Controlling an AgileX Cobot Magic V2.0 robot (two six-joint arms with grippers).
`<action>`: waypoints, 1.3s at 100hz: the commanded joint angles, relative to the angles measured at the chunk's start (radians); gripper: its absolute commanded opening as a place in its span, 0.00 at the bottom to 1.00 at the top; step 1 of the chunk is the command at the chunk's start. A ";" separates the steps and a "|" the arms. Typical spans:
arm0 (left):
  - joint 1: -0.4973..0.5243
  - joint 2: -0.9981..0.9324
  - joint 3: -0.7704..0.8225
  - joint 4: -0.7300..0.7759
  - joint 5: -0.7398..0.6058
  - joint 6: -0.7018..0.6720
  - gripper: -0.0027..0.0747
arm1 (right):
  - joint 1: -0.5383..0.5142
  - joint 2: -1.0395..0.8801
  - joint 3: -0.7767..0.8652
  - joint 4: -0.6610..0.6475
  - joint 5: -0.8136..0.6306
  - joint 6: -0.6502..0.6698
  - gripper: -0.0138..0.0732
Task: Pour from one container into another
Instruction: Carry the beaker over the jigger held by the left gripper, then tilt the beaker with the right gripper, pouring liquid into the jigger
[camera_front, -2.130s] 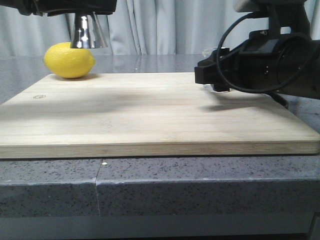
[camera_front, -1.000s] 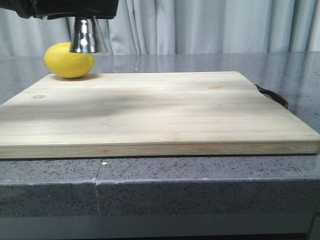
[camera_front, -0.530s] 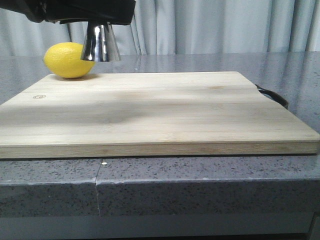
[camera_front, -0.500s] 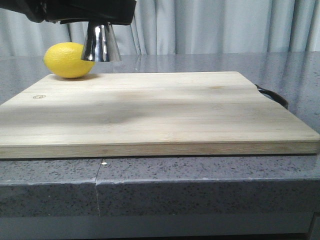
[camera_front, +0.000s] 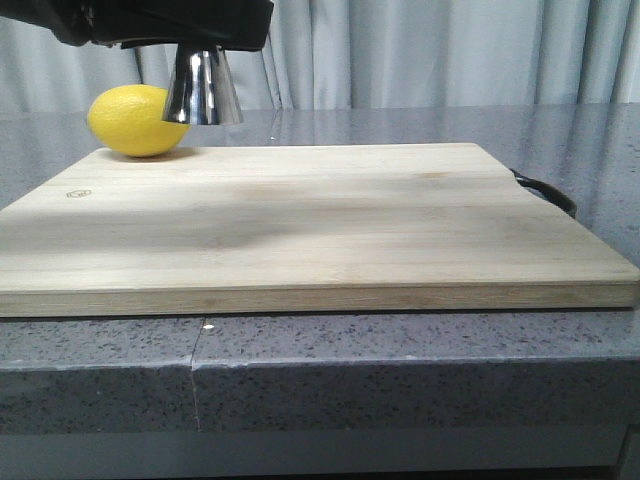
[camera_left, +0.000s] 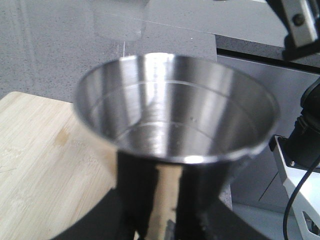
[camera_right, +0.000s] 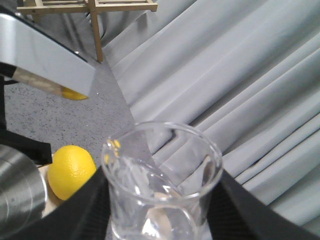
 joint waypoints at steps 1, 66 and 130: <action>-0.010 -0.041 -0.031 -0.071 0.086 -0.009 0.01 | -0.001 -0.035 -0.039 -0.013 -0.062 -0.001 0.38; -0.010 -0.041 -0.031 -0.071 0.086 -0.009 0.01 | -0.001 -0.035 -0.039 -0.235 -0.070 -0.001 0.38; -0.010 -0.041 -0.031 -0.071 0.103 -0.009 0.01 | -0.001 -0.035 -0.039 -0.404 -0.070 -0.001 0.38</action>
